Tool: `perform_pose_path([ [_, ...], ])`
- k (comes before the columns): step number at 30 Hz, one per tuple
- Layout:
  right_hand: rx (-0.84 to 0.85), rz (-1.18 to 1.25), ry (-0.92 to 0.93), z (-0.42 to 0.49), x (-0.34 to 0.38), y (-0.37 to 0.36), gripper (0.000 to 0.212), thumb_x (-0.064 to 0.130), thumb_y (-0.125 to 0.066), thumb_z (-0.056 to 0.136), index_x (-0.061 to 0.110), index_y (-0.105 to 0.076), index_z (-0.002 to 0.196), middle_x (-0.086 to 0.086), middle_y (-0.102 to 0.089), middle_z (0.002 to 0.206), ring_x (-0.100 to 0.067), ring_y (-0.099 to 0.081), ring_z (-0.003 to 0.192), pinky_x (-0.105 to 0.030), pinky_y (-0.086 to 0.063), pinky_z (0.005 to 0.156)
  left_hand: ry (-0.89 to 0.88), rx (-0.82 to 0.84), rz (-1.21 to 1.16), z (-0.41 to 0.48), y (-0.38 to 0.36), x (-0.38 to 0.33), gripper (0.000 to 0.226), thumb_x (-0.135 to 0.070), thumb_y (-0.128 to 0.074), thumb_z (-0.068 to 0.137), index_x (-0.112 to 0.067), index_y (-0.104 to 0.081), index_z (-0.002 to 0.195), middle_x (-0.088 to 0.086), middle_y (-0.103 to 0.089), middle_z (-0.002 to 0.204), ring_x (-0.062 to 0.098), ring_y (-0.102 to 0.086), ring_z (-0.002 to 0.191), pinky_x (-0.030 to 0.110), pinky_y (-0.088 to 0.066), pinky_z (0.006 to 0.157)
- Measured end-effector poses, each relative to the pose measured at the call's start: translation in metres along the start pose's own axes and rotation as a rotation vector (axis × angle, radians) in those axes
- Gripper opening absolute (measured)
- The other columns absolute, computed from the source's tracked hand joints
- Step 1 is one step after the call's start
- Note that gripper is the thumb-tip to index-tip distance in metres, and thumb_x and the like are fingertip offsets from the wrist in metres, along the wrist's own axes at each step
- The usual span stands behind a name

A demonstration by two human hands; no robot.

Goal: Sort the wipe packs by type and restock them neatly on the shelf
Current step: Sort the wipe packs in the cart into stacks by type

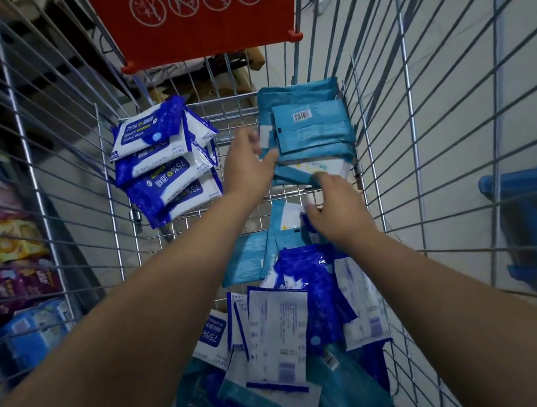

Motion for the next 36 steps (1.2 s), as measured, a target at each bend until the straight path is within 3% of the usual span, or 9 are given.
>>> perform_pose_path([
  [4,0.064,-0.060,0.025,-0.004,0.004,-0.008,0.044,0.032,-0.062,0.089,0.010,-0.049,0.125,-0.009,-0.043,0.127,-0.028,-0.049,0.113,-0.040,-0.045,0.093,0.085,0.360,0.248,-0.029,-0.025,0.043,0.032,-0.030,-0.077,0.077,-0.015,-0.052,0.089,-0.002,-0.051,0.076,0.015,-0.049,0.069,0.030,-0.043,0.065],
  [9,0.133,-0.185,0.020,-0.003,0.002,-0.018,0.039,0.032,-0.054,0.093,0.012,-0.050,0.127,-0.012,-0.052,0.126,-0.029,-0.050,0.115,-0.040,-0.042,0.095,0.018,0.494,0.334,-0.039,-0.032,0.046,0.013,-0.016,-0.072,0.084,-0.011,-0.060,0.085,0.002,-0.057,0.078,0.022,-0.054,0.078,0.028,-0.041,0.064],
  [12,0.073,-0.079,0.076,-0.004,0.006,-0.015,0.047,0.032,-0.058,0.089,0.013,-0.047,0.131,-0.010,-0.051,0.125,-0.028,-0.048,0.116,-0.038,-0.038,0.098,-0.037,0.559,0.204,-0.037,-0.026,0.036,0.016,-0.010,-0.065,0.089,0.001,-0.063,0.099,0.016,-0.066,0.097,0.030,-0.061,0.092,0.035,-0.049,0.080],
  [15,-0.063,0.401,-0.010,-0.002,0.016,-0.001,0.031,0.030,-0.065,0.086,0.011,-0.055,0.108,-0.009,-0.059,0.103,-0.028,-0.055,0.094,-0.038,-0.046,0.082,-0.044,0.488,-0.075,-0.030,-0.007,0.007,0.011,-0.007,-0.057,0.093,-0.002,-0.058,0.103,0.004,-0.063,0.095,0.014,-0.059,0.085,0.017,-0.048,0.074],
  [19,-0.245,0.986,-0.190,0.017,0.032,0.023,0.005,0.016,-0.060,0.091,0.013,-0.057,0.088,-0.011,-0.064,0.091,-0.026,-0.064,0.081,-0.041,-0.058,0.066,-0.122,0.213,-0.110,-0.005,0.013,-0.031,0.016,-0.021,-0.058,0.094,-0.014,-0.053,0.107,0.002,-0.060,0.103,0.015,-0.057,0.089,0.030,-0.047,0.075],
  [25,-0.397,1.454,-0.514,0.049,0.024,0.052,0.036,0.020,-0.065,0.090,0.013,-0.045,0.119,-0.011,-0.055,0.120,-0.031,-0.065,0.099,-0.038,-0.061,0.063,-0.191,-0.216,0.054,0.009,0.042,-0.040,0.041,-0.034,-0.056,0.094,-0.010,-0.047,0.126,0.005,-0.052,0.128,0.021,-0.047,0.118,0.035,-0.038,0.099],
  [28,-0.349,1.248,-0.629,0.052,0.010,0.047,0.060,0.015,-0.077,0.078,0.012,-0.040,0.126,-0.008,-0.054,0.116,-0.030,-0.062,0.100,-0.044,-0.059,0.074,-0.055,-0.048,0.232,-0.004,0.028,0.000,0.034,-0.027,-0.057,0.093,-0.010,-0.049,0.121,0.005,-0.054,0.118,0.021,-0.051,0.107,0.033,-0.041,0.089],
  [31,-0.356,0.865,-0.485,0.037,0.009,0.039,0.050,0.010,-0.072,0.079,0.011,-0.045,0.121,-0.007,-0.059,0.115,-0.021,-0.060,0.096,-0.029,-0.050,0.082,0.013,0.303,0.365,-0.031,0.013,0.046,0.022,-0.024,-0.068,0.083,-0.014,-0.055,0.098,0.002,-0.058,0.092,0.022,-0.056,0.084,0.034,-0.047,0.073],
  [36,0.221,0.091,-0.050,0.001,0.026,-0.024,0.037,0.016,-0.064,0.085,0.016,-0.055,0.121,-0.009,-0.061,0.115,-0.027,-0.057,0.106,-0.037,-0.049,0.088,-0.210,0.522,0.623,-0.064,-0.004,0.067,0.026,-0.030,-0.072,0.080,-0.020,-0.053,0.095,-0.001,-0.056,0.101,0.018,-0.052,0.092,0.029,-0.040,0.075],
])
Point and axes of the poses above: each hand's wrist, its own z-axis towards the middle knuckle, its own y-axis out of the back of the hand, x = y × z, the point moved 5 cm from there along z, towards the middle knuckle
